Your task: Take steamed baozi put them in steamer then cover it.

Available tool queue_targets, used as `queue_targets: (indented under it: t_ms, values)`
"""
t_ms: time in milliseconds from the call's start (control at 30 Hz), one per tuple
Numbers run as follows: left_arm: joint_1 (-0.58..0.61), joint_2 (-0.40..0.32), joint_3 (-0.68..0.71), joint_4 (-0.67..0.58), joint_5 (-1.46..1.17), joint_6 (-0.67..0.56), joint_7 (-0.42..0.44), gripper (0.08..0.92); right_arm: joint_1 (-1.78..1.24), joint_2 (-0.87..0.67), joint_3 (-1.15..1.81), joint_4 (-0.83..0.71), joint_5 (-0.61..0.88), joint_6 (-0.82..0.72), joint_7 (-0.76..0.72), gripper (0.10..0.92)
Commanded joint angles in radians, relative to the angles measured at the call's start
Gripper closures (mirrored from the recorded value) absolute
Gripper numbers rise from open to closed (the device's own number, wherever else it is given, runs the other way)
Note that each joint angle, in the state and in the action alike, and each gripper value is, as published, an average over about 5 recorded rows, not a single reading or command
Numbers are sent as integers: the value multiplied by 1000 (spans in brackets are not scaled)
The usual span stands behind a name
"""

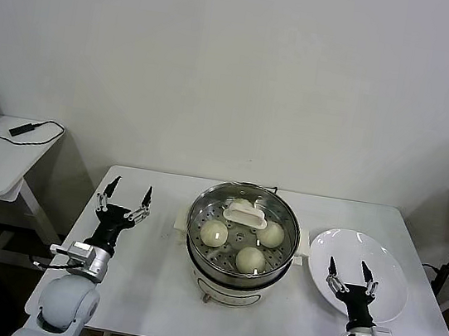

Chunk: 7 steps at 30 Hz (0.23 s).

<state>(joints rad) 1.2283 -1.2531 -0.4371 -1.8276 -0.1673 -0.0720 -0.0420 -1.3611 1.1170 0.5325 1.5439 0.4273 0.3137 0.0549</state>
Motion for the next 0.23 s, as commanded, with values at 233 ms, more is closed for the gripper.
queue_targets:
  t_ms: [233]
  values:
    - [-1,-2,-2,21,-6,-14,1,177,-3,-2,4,8,-2,-3,3,203]
